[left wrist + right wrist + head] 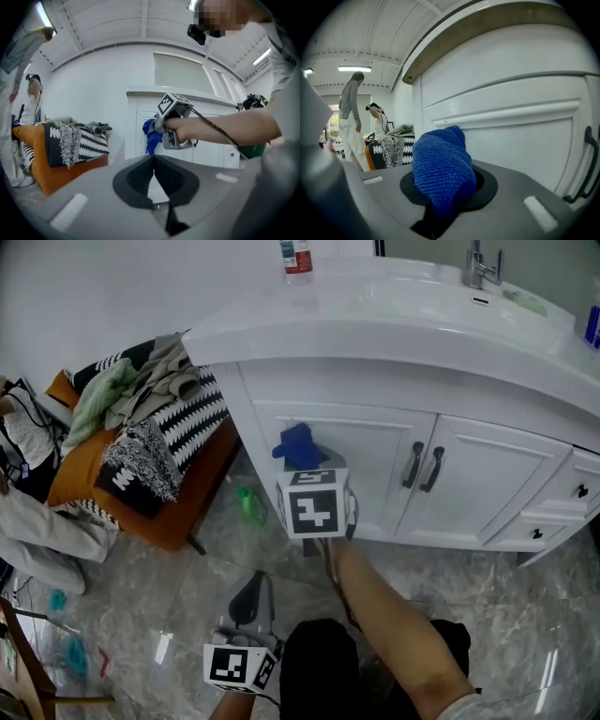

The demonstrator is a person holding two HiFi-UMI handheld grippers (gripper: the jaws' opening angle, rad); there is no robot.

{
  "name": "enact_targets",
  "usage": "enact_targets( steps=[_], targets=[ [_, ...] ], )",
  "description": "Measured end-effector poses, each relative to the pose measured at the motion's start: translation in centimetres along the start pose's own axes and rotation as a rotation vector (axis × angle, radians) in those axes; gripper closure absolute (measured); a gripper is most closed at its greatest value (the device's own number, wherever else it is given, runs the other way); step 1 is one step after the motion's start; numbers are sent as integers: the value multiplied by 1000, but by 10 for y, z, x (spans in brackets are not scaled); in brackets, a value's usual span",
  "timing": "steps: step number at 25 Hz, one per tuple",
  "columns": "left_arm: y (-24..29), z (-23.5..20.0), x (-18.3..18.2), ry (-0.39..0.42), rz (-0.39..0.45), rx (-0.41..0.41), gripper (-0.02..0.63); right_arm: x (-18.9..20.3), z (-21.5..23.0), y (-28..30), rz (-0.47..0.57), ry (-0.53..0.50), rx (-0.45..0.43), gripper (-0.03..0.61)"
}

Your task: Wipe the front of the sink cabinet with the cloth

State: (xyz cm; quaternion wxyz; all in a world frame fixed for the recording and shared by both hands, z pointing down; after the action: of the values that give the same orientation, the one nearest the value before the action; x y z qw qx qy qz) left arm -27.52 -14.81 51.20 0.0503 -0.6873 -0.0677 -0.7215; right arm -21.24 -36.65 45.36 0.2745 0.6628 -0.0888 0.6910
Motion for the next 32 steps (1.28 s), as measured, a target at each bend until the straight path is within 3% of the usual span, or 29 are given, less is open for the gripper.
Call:
enact_targets(
  steps=[5, 12, 18, 23, 32],
  targets=[
    [13, 15, 2, -3, 2, 44, 603, 8, 35, -19, -29, 70, 69, 495],
    [30, 48, -1, -1, 17, 117, 603, 10, 107, -67, -19, 110, 246, 495],
    [39, 80, 3, -5, 8, 172, 603, -4, 139, -112, 65, 130, 258, 499],
    [47, 97, 2, -13, 9, 198, 603, -9, 173, -145, 91, 211, 265, 500],
    [62, 126, -3, -4, 16, 258, 603, 24, 285, -199, 20, 234, 488, 497]
  ],
)
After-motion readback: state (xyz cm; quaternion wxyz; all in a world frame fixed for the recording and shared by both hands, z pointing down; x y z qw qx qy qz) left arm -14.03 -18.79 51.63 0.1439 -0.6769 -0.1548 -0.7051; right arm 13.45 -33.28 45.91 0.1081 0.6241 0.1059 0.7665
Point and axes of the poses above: the fingertips, and each gripper's own axes: y forward along the fingers, z to its right, x out of its underside, the point moved 3 cm from there along -y, backward along the fingers
